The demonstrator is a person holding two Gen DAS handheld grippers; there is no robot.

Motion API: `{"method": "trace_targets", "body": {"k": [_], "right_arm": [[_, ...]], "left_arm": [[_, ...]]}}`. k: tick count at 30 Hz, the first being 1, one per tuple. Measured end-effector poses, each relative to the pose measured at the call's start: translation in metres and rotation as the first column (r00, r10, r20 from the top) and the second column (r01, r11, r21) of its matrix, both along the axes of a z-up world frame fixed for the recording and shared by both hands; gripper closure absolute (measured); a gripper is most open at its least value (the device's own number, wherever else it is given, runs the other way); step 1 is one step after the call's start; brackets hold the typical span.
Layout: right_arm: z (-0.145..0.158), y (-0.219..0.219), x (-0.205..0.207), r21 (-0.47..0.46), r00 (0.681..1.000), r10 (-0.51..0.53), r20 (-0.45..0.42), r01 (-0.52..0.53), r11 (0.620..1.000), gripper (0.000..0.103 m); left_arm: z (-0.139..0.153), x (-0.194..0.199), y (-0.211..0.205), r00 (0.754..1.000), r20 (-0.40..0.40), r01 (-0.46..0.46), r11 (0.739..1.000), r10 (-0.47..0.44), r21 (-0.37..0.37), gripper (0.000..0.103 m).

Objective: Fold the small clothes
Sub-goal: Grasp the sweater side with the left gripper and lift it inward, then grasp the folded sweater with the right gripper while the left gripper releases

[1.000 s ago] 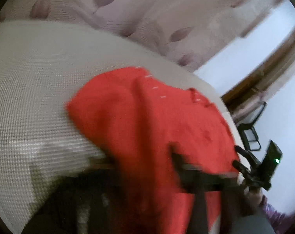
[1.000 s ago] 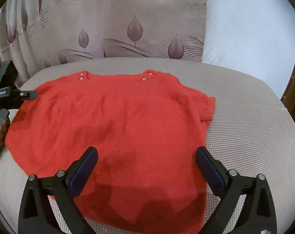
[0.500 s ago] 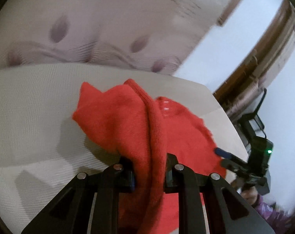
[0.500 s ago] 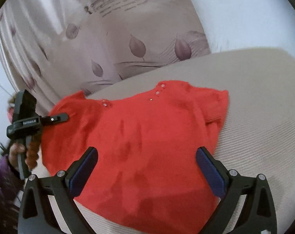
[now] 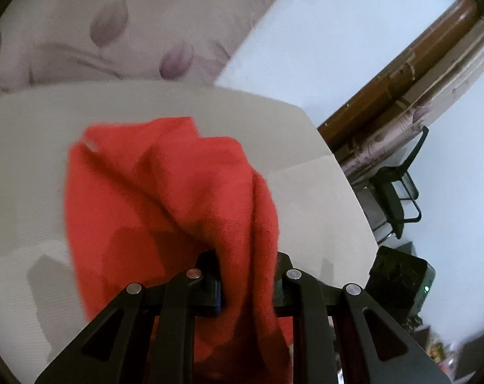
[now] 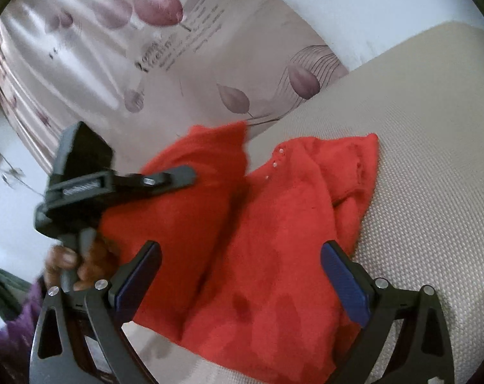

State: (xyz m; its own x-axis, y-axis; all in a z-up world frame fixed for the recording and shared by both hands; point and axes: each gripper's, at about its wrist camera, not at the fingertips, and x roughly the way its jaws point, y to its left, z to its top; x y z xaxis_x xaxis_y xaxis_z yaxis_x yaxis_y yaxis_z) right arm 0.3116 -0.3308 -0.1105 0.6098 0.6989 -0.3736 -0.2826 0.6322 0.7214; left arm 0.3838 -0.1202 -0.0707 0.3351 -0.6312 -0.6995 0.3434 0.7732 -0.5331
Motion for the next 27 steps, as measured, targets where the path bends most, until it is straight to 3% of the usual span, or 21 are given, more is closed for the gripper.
{"method": "trace_targets", "body": {"k": [4,6,8,9,10,13,15,17,20,23,27], "right_arm": [[-0.006,-0.01,0.001,0.077,1.0,0.006,-0.005,-0.006,0.997,0.004],[-0.007,-0.012,0.0,0.094,1.0,0.007,0.001,-0.008,0.996,0.004],[-0.007,-0.014,-0.002,0.105,1.0,0.01,0.008,-0.011,0.994,0.004],[-0.007,-0.015,-0.003,0.114,1.0,0.01,0.01,-0.011,0.993,0.004],[-0.008,-0.017,-0.004,0.126,1.0,0.01,0.011,-0.011,0.992,0.004],[-0.009,-0.023,-0.006,0.161,1.0,0.006,0.005,-0.007,0.987,0.004],[-0.008,-0.029,-0.01,0.188,1.0,0.005,0.006,-0.006,0.982,0.004],[-0.007,-0.037,-0.012,0.237,1.0,0.029,-0.002,-0.027,0.971,0.003],[-0.013,-0.043,-0.009,0.282,0.996,0.08,-0.034,-0.067,0.957,0.003],[-0.013,-0.043,0.001,0.234,0.994,0.083,-0.069,-0.064,0.97,0.003],[-0.007,-0.037,0.023,0.136,0.993,0.077,-0.09,-0.064,0.989,0.003]], "left_arm": [[-0.018,0.006,-0.021,0.998,-0.062,-0.021,0.999,0.018,-0.037,0.078],[-0.02,0.008,-0.024,0.995,-0.096,-0.019,0.995,0.01,-0.096,0.068],[-0.013,0.005,-0.021,0.993,-0.117,-0.007,0.975,-0.019,-0.222,0.059],[-0.008,0.002,-0.018,0.993,-0.111,0.002,0.963,-0.034,-0.27,0.045],[-0.001,-0.003,-0.013,0.995,-0.094,0.007,0.95,-0.038,-0.313,0.04],[0.024,-0.023,0.004,0.999,0.011,0.041,0.91,-0.039,-0.413,0.032],[0.036,-0.042,0.02,0.996,0.092,0.024,0.93,0.011,-0.367,0.023],[0.036,-0.06,0.035,0.985,0.158,-0.02,0.958,0.068,-0.287,0.023],[0.013,-0.089,0.051,0.983,0.176,-0.022,0.982,0.055,-0.186,0.023],[-0.013,-0.11,0.056,0.983,0.178,-0.016,0.989,0.042,-0.147,0.023],[-0.047,-0.127,0.058,0.986,0.158,-0.035,0.987,0.06,-0.157,0.023]]}}
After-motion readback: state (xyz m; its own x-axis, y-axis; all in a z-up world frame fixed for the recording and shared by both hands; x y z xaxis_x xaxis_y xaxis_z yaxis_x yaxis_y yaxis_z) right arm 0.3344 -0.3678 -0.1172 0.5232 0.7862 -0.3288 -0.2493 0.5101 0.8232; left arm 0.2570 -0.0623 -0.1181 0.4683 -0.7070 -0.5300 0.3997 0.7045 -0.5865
